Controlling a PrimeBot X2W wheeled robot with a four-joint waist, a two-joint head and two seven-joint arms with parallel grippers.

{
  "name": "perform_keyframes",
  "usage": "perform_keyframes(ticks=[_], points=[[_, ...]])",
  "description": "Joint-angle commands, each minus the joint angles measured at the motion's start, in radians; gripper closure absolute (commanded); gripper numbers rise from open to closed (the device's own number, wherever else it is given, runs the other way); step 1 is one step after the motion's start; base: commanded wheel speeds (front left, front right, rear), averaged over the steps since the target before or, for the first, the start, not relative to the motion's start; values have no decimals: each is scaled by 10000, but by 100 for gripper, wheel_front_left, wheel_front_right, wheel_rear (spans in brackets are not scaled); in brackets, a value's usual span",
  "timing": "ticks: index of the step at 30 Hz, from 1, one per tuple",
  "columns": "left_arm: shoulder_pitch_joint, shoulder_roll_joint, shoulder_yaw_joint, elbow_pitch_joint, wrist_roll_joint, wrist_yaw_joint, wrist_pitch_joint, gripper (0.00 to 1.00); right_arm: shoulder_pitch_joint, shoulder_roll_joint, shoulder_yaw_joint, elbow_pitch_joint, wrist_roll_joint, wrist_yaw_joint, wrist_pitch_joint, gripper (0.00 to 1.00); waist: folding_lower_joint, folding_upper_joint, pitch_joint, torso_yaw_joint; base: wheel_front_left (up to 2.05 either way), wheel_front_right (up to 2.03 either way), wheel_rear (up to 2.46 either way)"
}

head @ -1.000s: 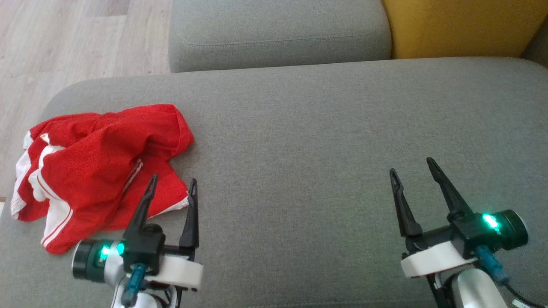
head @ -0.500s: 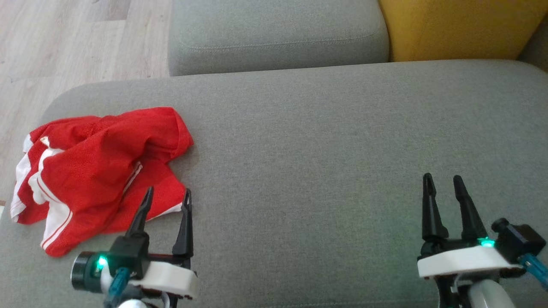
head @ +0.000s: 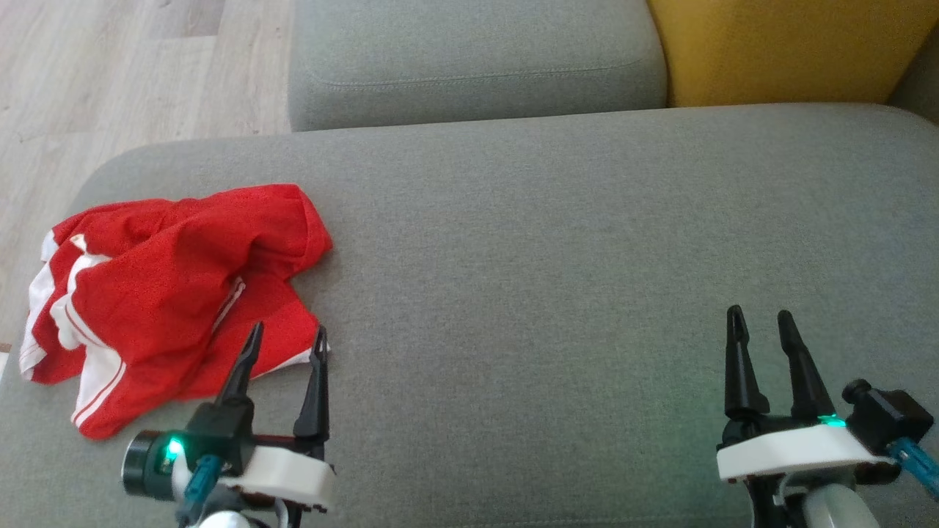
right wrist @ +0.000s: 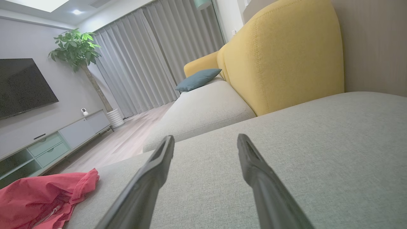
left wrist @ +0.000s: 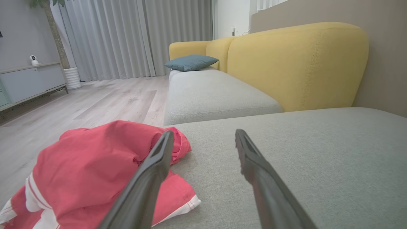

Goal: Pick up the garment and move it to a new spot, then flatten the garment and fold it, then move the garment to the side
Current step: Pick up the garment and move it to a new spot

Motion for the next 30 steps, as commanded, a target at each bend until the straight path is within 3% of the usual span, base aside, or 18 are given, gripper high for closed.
perform_keyframes(ticks=[1,11,30], points=[[-336,-24,456,-255,78,-66,-122,0,-278,-81,197,-287,-29,39,-109,0,0,-1,-1,31,0,0,0],[-291,-222,828,-66,306,-223,-122,0,-162,-81,439,-155,-36,39,-109,0,0,-1,-100,788,0,0,0],[-51,-236,1676,31,330,-394,-122,0,12,-81,1031,-32,312,39,-109,0,0,-1,-290,3571,0,0,0]])
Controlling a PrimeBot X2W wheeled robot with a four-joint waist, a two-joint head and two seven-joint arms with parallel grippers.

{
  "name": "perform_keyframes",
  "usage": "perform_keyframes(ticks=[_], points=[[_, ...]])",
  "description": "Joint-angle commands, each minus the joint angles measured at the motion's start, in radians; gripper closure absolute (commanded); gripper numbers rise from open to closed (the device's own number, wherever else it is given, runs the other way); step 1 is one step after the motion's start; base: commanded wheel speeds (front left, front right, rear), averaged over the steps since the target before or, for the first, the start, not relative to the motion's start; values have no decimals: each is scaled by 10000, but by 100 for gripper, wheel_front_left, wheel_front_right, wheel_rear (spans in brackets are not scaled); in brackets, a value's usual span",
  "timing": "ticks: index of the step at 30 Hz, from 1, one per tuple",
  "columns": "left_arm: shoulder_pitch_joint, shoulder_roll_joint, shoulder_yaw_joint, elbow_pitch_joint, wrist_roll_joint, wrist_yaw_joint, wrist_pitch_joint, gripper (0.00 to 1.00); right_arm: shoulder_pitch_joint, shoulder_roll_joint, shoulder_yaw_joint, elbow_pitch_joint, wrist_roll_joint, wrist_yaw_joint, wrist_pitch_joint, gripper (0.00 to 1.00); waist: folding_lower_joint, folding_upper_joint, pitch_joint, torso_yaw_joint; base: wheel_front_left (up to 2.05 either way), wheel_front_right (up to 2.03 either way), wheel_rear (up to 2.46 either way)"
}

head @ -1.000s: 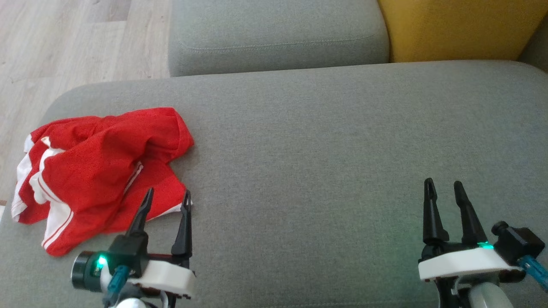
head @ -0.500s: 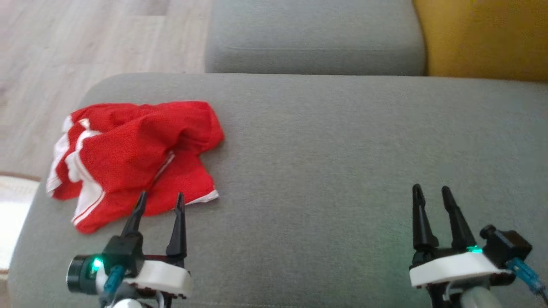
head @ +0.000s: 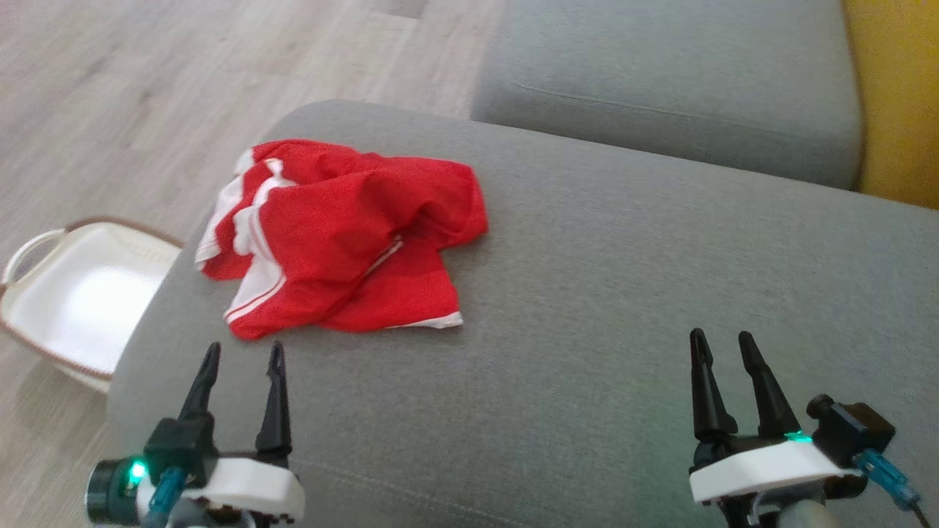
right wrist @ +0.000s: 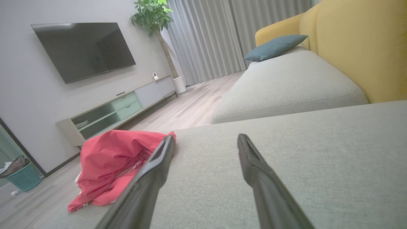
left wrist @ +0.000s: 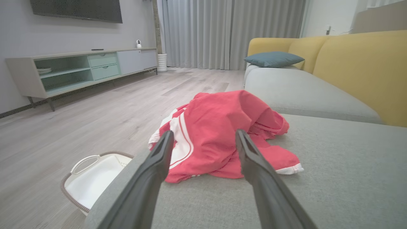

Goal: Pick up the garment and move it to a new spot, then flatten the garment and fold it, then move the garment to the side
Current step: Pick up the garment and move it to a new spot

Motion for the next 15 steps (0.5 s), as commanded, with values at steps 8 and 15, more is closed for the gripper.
perform_keyframes(ticks=[8,15], points=[[-362,66,610,-374,112,-118,-122,0,-269,-83,325,-247,136,39,-109,0,0,0,6,682,0,0,0],[-485,47,939,-333,-74,-248,-122,0,-355,-83,286,-253,20,39,-109,0,0,0,178,465,0,0,0]])
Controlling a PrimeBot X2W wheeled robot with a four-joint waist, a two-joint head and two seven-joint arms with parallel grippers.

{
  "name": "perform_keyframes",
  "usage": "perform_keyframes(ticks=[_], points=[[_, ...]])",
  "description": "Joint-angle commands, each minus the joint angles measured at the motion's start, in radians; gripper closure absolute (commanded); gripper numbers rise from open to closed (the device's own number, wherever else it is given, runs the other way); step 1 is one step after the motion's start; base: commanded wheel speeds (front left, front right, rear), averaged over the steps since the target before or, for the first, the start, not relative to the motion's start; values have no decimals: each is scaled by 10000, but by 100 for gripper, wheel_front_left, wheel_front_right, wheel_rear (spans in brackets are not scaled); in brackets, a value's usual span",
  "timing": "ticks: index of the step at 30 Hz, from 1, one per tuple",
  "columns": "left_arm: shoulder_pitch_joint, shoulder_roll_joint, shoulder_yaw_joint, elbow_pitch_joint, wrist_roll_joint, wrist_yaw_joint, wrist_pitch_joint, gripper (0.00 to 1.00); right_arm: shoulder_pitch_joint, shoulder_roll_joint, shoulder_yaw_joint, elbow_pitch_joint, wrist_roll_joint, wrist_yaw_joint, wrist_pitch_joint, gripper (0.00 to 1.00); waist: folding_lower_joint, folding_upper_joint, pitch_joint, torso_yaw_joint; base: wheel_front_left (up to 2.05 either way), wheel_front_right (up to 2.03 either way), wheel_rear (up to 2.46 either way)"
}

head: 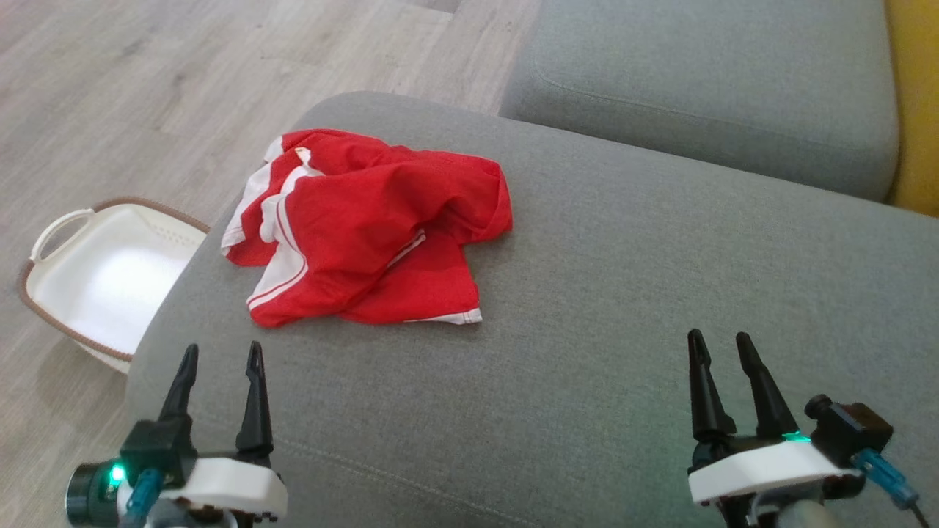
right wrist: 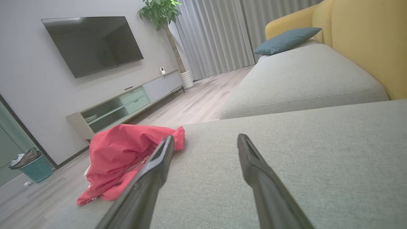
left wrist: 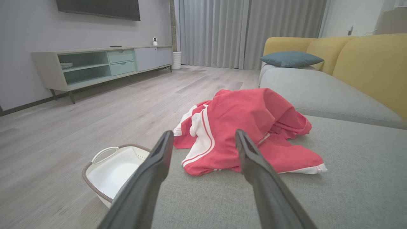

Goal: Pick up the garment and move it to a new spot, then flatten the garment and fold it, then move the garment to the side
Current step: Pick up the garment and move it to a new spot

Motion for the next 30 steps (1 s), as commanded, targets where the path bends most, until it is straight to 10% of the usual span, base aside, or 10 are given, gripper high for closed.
perform_keyframes(ticks=[1,16,30], points=[[-660,58,430,-320,-41,-97,-122,0,-378,-85,163,-311,-110,39,-109,0,0,0,149,-134,0,0,0],[-4472,1429,464,2633,-306,-1546,-56,0,-1308,-85,-1529,-1473,-1475,39,-93,0,0,0,2823,-819,0,0,0],[-8775,3024,-2288,6445,-1616,-1912,882,0,-1380,-85,-2215,-3096,-1827,39,482,0,0,0,4489,-1186,0,0,0]])
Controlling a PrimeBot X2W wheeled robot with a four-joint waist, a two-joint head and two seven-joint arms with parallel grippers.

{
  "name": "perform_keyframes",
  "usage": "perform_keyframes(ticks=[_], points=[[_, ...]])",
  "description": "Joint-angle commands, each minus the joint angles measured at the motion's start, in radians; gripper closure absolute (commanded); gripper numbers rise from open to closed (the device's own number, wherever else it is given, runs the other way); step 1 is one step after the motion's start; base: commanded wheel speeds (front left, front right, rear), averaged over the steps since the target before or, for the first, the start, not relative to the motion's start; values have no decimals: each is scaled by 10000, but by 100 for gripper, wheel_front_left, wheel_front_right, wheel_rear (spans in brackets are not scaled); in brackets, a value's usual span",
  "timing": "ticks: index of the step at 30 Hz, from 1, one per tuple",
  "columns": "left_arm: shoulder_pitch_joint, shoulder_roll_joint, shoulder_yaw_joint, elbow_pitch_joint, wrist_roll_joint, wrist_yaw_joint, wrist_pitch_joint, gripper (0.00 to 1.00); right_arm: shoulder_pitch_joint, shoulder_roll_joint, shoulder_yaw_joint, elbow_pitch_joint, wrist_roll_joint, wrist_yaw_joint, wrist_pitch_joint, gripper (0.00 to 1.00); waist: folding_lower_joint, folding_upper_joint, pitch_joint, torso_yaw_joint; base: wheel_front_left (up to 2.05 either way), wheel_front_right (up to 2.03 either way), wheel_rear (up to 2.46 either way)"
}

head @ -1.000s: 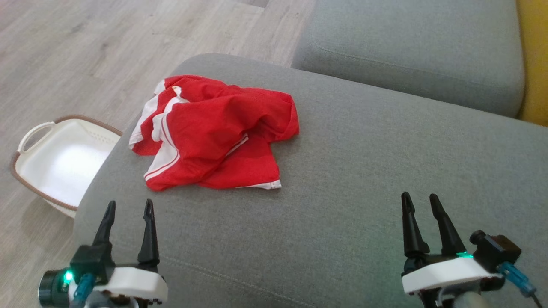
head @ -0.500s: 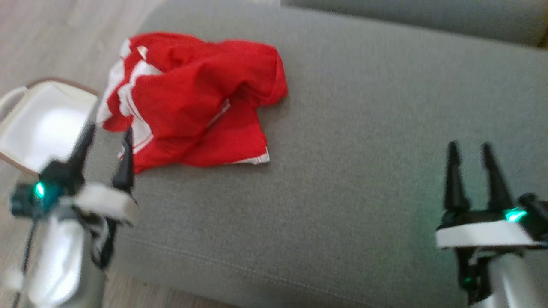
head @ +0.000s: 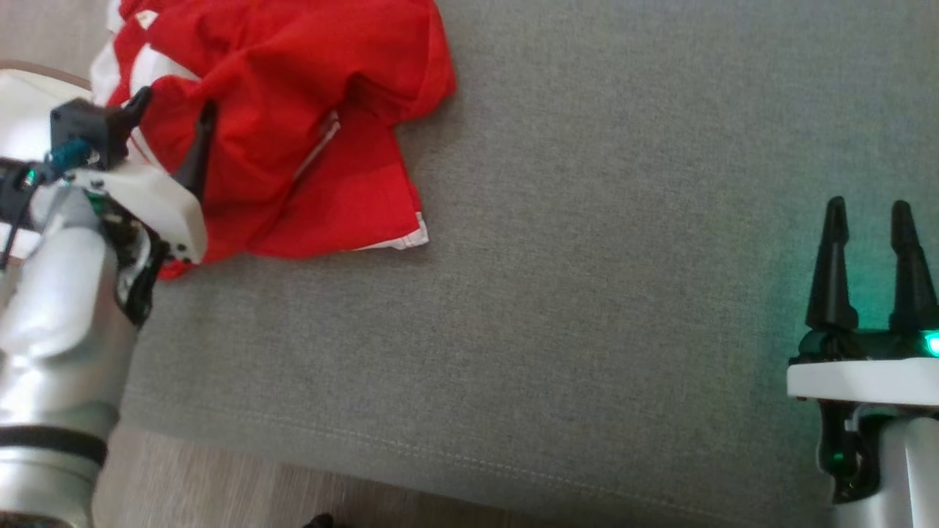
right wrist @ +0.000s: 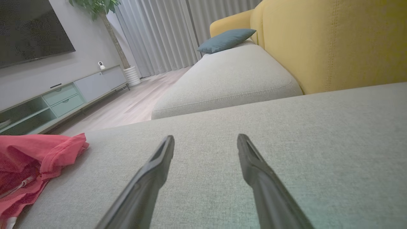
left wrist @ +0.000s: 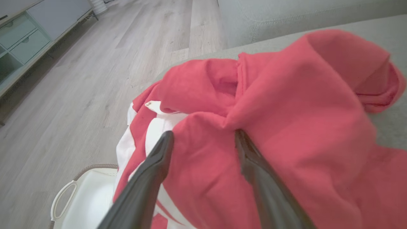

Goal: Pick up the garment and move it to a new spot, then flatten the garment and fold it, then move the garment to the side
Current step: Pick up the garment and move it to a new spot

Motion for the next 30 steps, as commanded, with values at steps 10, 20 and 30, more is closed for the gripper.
perform_keyframes(ticks=[10,20,30], points=[[-1790,1148,-1463,1640,-1165,17,-270,100,-316,-70,489,-445,-59,39,57,0,-2,0,333,-305,0,0,0],[-1610,1404,-1080,1014,-948,580,-981,100,-226,-70,923,458,581,39,-351,0,-2,0,-1034,-630,0,0,0],[457,1810,184,-3738,-469,1409,-989,100,55,-70,1482,1343,1549,39,-571,0,-2,0,-3040,-1439,0,0,0]])
